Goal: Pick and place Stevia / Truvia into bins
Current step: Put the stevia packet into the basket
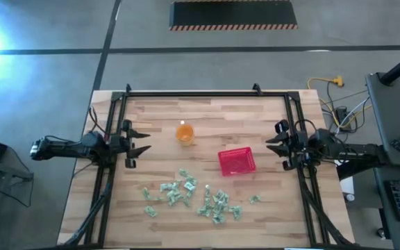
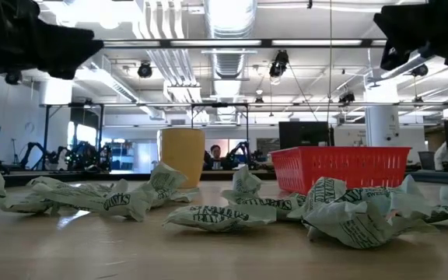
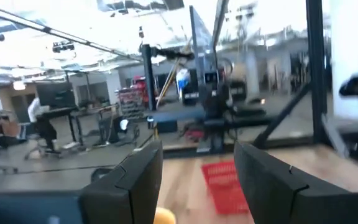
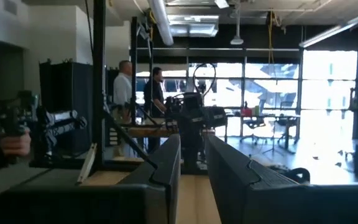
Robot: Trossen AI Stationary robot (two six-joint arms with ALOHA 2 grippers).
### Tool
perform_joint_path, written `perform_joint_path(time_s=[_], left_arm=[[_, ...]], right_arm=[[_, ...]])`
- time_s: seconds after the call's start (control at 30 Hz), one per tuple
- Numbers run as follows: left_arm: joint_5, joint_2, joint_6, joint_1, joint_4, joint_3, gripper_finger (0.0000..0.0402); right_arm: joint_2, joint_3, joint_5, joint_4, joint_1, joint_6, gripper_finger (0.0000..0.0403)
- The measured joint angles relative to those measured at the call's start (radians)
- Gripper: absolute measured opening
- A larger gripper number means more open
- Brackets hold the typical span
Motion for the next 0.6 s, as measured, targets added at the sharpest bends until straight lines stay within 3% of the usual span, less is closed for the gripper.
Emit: perform_joint_path(time_s=[0.27,0.4,0.6], left_arm=[[0.007,0.0,-0.024,0.0,0.209,0.005,0.0183],[0.058,0.035,0.038,0.0,0.188,0.059,0.0183],[0.056,0.122,0.102,0.0,0.194,0.16,0.0183]], right_arm=[[0.0,0.0,-0.001,0.031,0.0,0.0,0.0068],[0.0,0.0,-0.001,0.061,0.0,-0.038,0.0068],[0.0,0.0,0.015,0.089,0.0,-0.096,0.0068]])
